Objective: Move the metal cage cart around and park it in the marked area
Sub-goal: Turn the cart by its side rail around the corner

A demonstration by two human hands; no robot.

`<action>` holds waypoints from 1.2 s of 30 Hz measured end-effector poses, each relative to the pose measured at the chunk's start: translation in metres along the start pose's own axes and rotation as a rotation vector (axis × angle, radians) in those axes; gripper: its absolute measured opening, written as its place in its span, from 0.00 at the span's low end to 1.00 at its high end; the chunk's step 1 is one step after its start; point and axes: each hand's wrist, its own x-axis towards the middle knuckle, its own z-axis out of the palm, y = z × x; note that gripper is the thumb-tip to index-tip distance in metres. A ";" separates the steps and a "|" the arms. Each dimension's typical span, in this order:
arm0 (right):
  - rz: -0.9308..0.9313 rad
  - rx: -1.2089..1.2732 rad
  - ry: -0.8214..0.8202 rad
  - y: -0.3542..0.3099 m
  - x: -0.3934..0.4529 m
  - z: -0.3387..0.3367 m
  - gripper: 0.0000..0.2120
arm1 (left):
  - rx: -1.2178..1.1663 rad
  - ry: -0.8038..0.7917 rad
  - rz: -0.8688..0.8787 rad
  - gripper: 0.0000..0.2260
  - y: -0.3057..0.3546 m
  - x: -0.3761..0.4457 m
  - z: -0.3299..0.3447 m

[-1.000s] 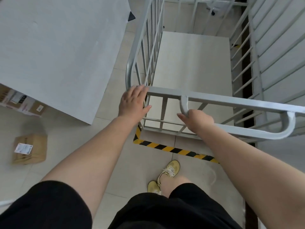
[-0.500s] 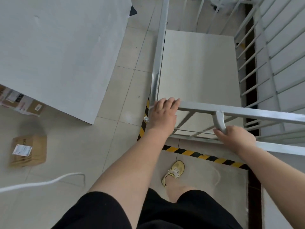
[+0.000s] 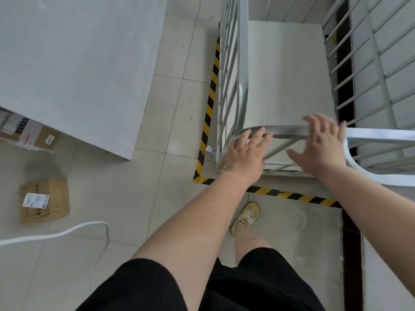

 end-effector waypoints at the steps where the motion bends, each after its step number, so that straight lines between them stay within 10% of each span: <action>1: -0.092 -0.031 -0.050 -0.013 0.009 -0.005 0.36 | -0.007 0.028 0.000 0.29 -0.002 0.001 -0.004; 11: -0.024 0.449 -0.298 -0.072 0.079 -0.022 0.29 | -0.183 0.204 -0.234 0.26 -0.055 0.050 -0.057; 28: 0.276 0.487 -0.089 -0.150 0.108 -0.010 0.38 | 0.109 -0.125 0.082 0.24 -0.149 0.124 -0.117; 36: 0.635 0.676 -0.088 -0.176 0.114 -0.005 0.13 | 0.306 -0.112 0.447 0.30 -0.160 0.159 -0.149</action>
